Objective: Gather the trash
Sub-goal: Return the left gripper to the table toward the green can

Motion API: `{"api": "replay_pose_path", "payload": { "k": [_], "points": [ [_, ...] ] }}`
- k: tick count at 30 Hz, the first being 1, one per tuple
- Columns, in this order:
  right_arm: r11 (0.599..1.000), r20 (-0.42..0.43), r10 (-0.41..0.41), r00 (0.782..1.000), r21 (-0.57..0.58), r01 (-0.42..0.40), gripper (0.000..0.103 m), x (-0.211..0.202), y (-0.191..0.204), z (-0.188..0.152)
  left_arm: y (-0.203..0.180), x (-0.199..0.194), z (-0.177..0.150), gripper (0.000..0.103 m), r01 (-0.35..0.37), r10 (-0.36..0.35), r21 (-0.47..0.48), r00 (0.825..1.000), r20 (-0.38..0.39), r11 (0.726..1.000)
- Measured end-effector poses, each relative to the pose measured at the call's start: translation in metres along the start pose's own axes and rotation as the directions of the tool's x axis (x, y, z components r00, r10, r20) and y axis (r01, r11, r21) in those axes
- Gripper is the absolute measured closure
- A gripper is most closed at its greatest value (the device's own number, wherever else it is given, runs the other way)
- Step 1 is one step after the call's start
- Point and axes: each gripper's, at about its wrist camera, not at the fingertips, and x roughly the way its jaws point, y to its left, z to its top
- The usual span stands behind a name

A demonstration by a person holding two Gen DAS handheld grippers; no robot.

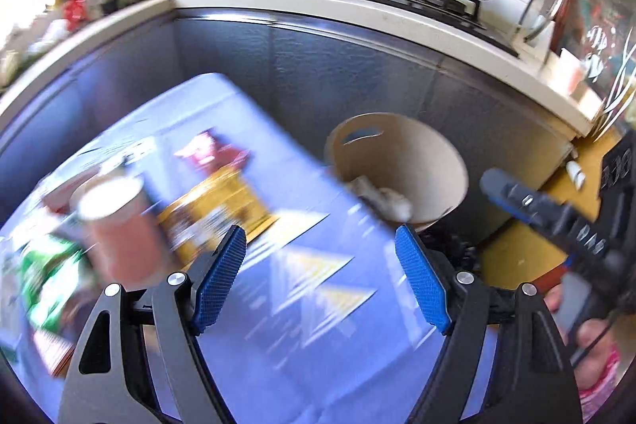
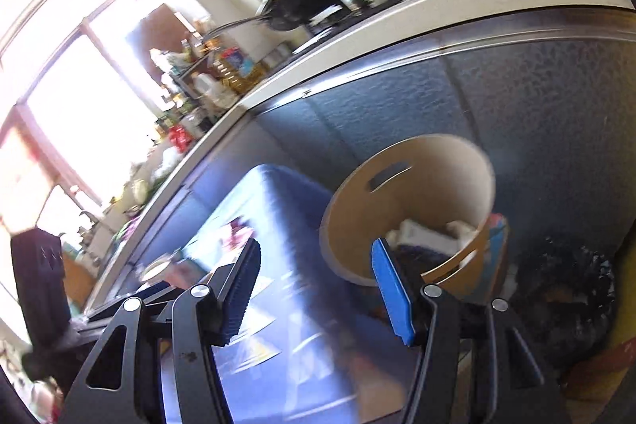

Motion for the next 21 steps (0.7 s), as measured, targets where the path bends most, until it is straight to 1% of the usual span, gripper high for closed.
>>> {"api": "replay_pose_path", "payload": {
  "k": [5, 7, 9, 13, 17, 21],
  "points": [
    [0.998, -0.047, 0.055, 0.997, -0.042, -0.057, 0.044, 0.000, 0.040, -0.024, 0.038, -0.036, -0.036, 0.026, -0.087, 0.089, -0.076, 0.996, 0.016, 0.993],
    [0.995, -0.077, 0.070, 0.995, -0.060, -0.074, 0.044, 0.004, 0.056, -0.033, 0.054, -0.049, -0.048, 0.026, -0.117, 0.121, -0.103, 0.992, 0.027, 0.988],
    [0.993, -0.099, 0.076, 0.992, -0.082, -0.085, 0.044, 0.007, 0.070, -0.040, 0.070, -0.062, -0.061, 0.026, -0.163, 0.167, -0.124, 0.985, 0.031, 0.979],
    [0.985, -0.152, 0.094, 0.984, -0.128, -0.114, 0.044, 0.016, 0.101, -0.058, 0.102, -0.081, -0.084, 0.026, -0.199, 0.207, -0.186, 0.978, 0.026, 0.962],
    [0.977, -0.195, 0.109, 0.975, -0.160, -0.141, 0.044, 0.026, 0.126, -0.073, 0.130, -0.096, -0.102, 0.026, -0.257, 0.269, -0.228, 0.963, 0.024, 0.939],
    [0.966, -0.231, 0.120, 0.965, -0.195, -0.167, 0.044, 0.032, 0.149, -0.087, 0.154, -0.108, -0.116, 0.026, -0.323, 0.341, -0.266, 0.940, 0.023, 0.908]
  ]
}}
